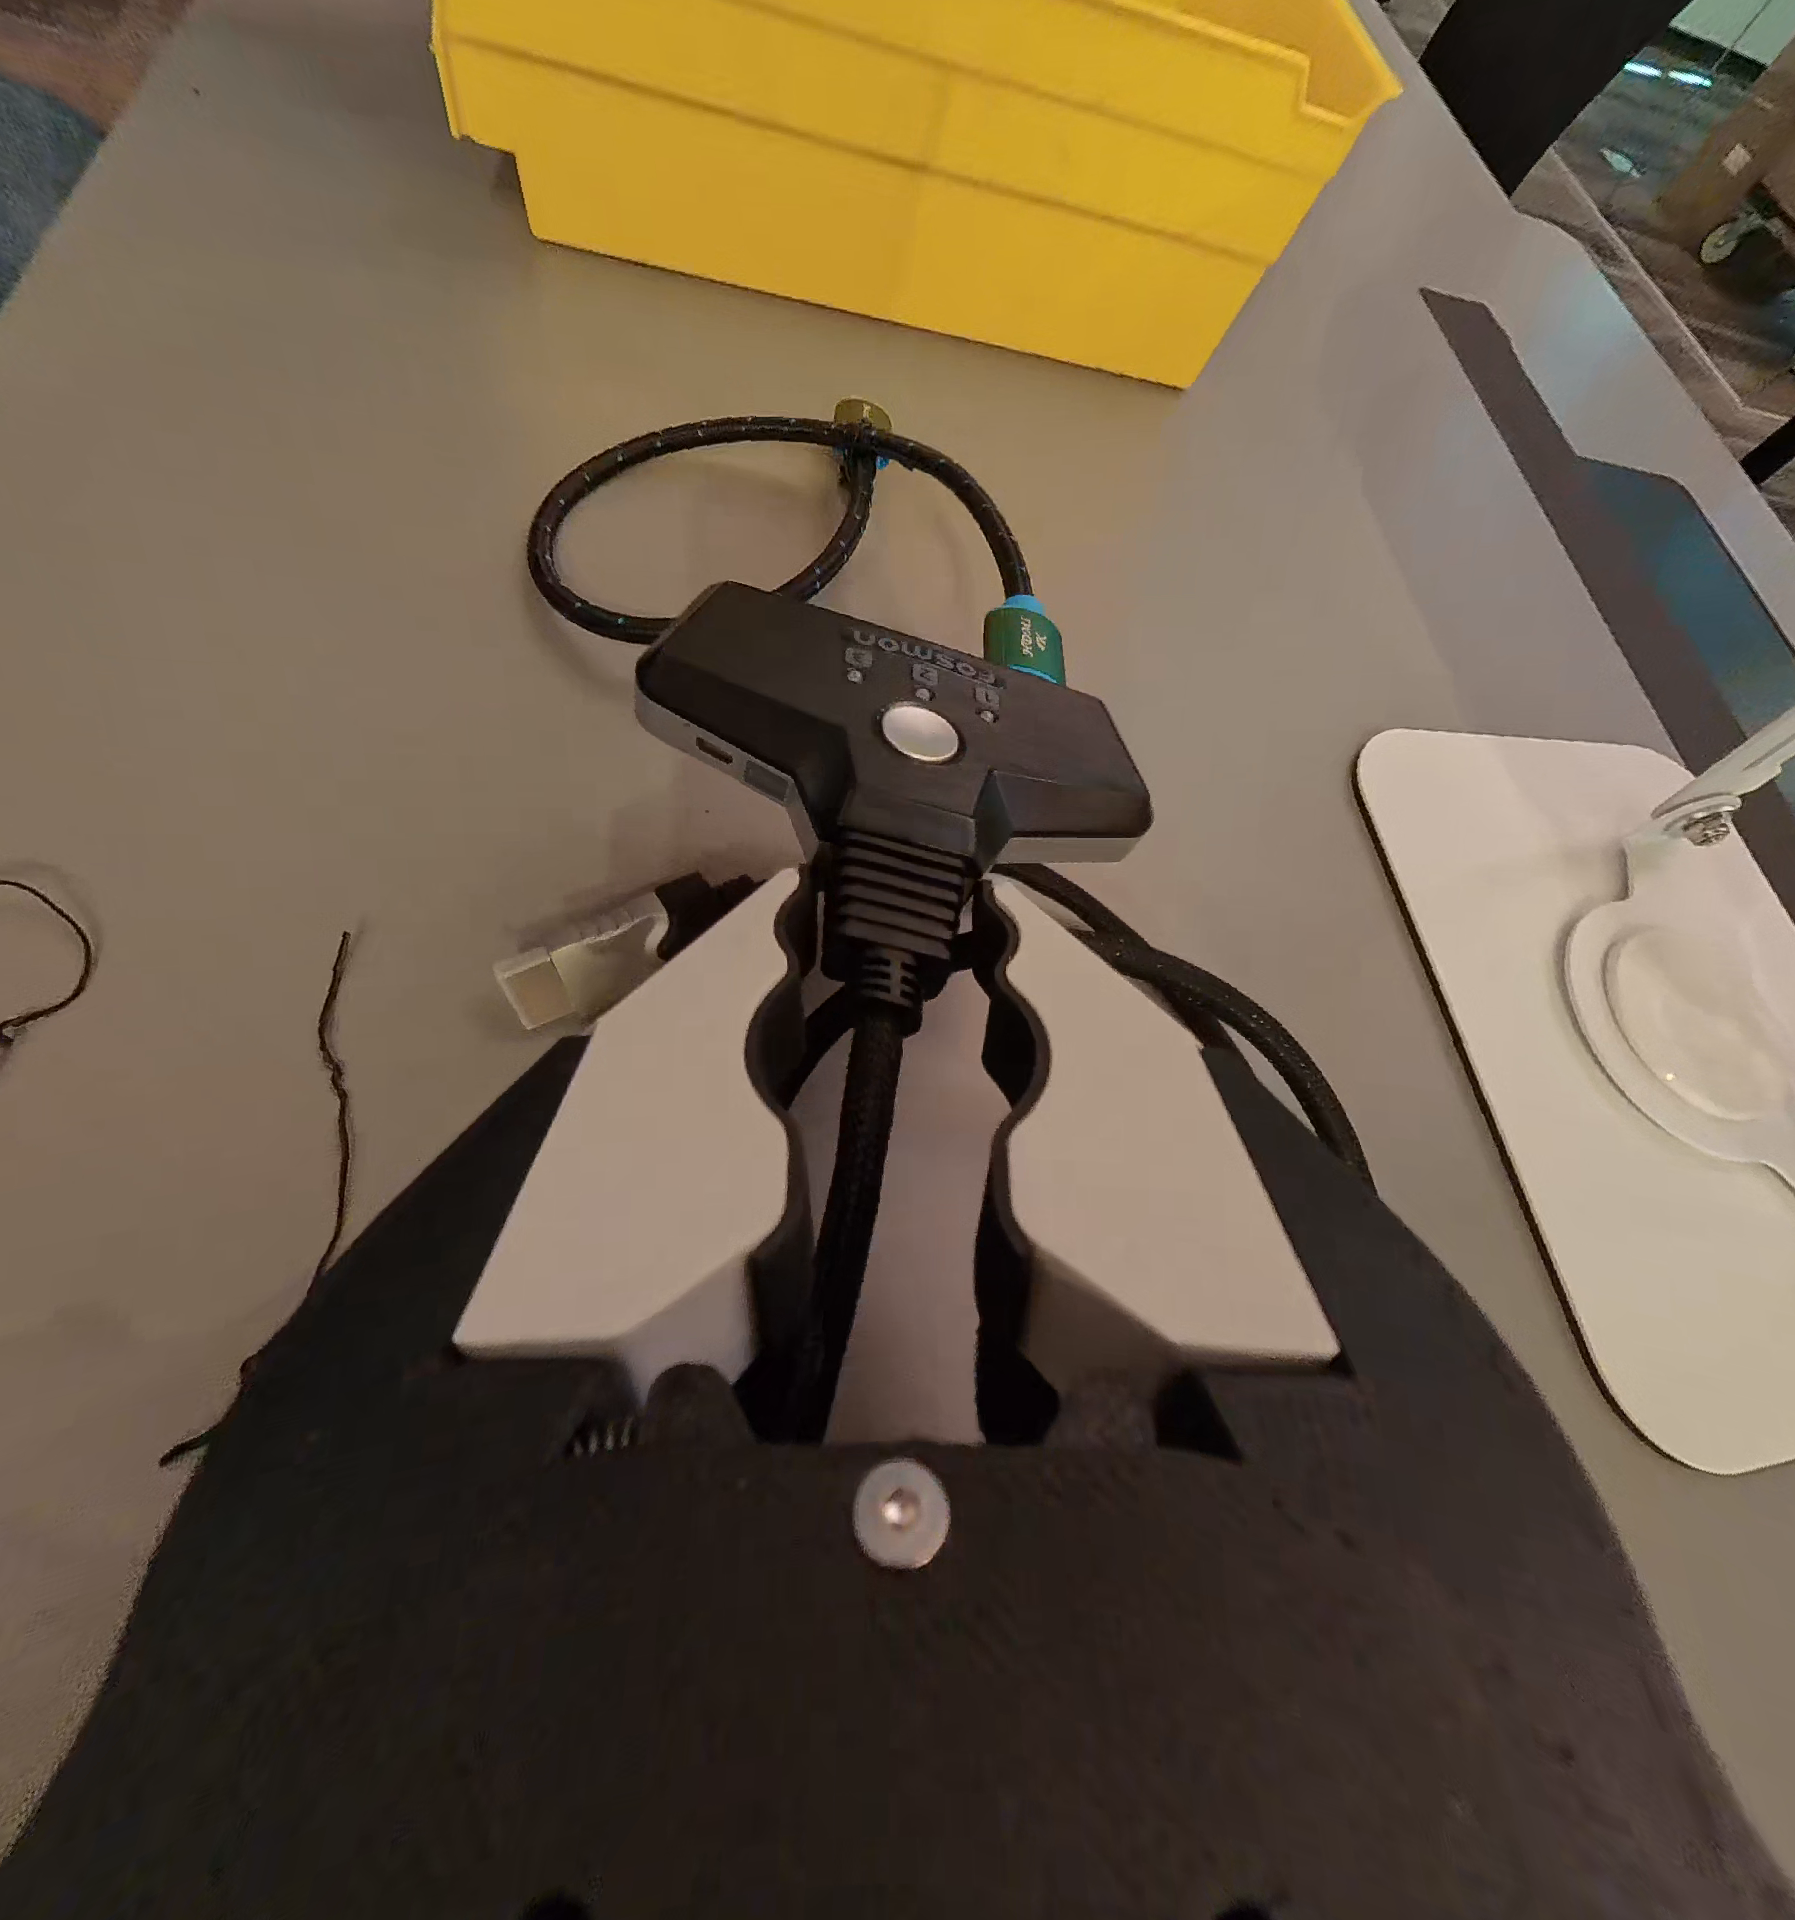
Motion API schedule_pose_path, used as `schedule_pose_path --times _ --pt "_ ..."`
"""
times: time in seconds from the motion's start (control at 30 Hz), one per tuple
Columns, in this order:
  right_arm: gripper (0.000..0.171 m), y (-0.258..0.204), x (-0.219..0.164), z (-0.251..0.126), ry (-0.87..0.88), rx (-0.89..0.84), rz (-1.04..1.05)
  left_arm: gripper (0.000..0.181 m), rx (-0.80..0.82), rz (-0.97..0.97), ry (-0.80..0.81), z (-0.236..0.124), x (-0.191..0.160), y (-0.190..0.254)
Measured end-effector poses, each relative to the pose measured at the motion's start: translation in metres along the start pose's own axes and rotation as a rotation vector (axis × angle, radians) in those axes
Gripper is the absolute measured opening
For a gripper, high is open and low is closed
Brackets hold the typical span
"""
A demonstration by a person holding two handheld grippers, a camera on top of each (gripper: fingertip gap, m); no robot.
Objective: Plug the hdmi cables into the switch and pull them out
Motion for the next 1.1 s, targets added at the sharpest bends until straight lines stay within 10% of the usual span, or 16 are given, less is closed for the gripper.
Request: schedule_pose_path --times 0.47,0.87,1.1 --pt "0.048 -0.006 0.009 -0.003 0.039 0.043 0.038 0.007 0.169 -0.018 0.123 -0.023 0.0 -0.01" --pt "0.037 0.009 0.064 -0.035 0.288 -0.152 0.042 0.006 0.302 -0.227 0.682 -0.146 0.029 -0.025" --pt "0.029 -0.013 0.154 -0.048 0.513 -0.188 0.069 0.006 0.082 -0.156 1.175 -0.242 0.097 0.006"
Point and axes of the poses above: each gripper's, where its closed fingertips meet, z out along the fingers, x out of its top, y = z × x across the jaws, the point moved 5 cm from there along -z, back along the fingers, and after that the axes turned 8 degrees about -x, right-handed, at the moved point
